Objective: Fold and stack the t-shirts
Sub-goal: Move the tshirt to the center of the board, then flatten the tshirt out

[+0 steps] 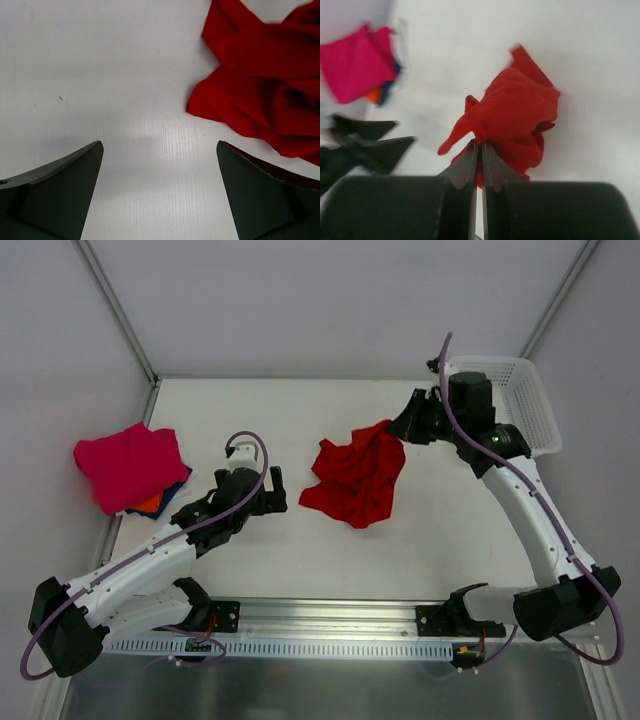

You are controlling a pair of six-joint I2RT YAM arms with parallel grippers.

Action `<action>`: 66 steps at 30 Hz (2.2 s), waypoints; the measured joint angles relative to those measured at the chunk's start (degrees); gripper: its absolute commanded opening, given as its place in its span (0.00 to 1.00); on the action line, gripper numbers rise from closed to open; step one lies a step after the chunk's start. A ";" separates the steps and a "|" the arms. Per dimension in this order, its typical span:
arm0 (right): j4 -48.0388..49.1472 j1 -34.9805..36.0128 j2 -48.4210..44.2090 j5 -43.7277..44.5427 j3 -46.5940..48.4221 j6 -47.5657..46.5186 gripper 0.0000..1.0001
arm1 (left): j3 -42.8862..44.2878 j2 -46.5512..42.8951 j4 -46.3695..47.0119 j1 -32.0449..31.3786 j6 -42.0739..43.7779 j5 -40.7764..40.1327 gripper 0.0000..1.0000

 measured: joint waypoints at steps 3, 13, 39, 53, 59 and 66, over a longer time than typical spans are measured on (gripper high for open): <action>-0.85 -0.44 0.02 10.21 -10.49 -1.75 0.16 | -0.28 -0.04 -0.02 0.00 -0.15 0.04 0.99; -6.23 -0.37 -4.57 33.42 -25.40 -1.84 0.99 | -0.35 2.25 0.57 0.00 -0.07 1.36 0.99; 7.48 3.10 1.79 28.79 -33.73 -1.01 0.99 | 4.26 38.45 51.93 4.11 7.39 21.14 0.99; 10.38 7.78 12.50 30.47 -33.53 0.87 0.73 | -1.68 35.17 54.12 4.13 7.23 22.47 0.99; 8.37 8.79 13.29 33.75 -31.19 1.27 0.75 | -4.87 29.75 54.14 4.85 7.28 22.14 0.99; 4.76 8.79 8.59 36.68 -28.33 0.87 0.78 | -4.98 28.41 54.34 5.22 7.26 22.18 0.99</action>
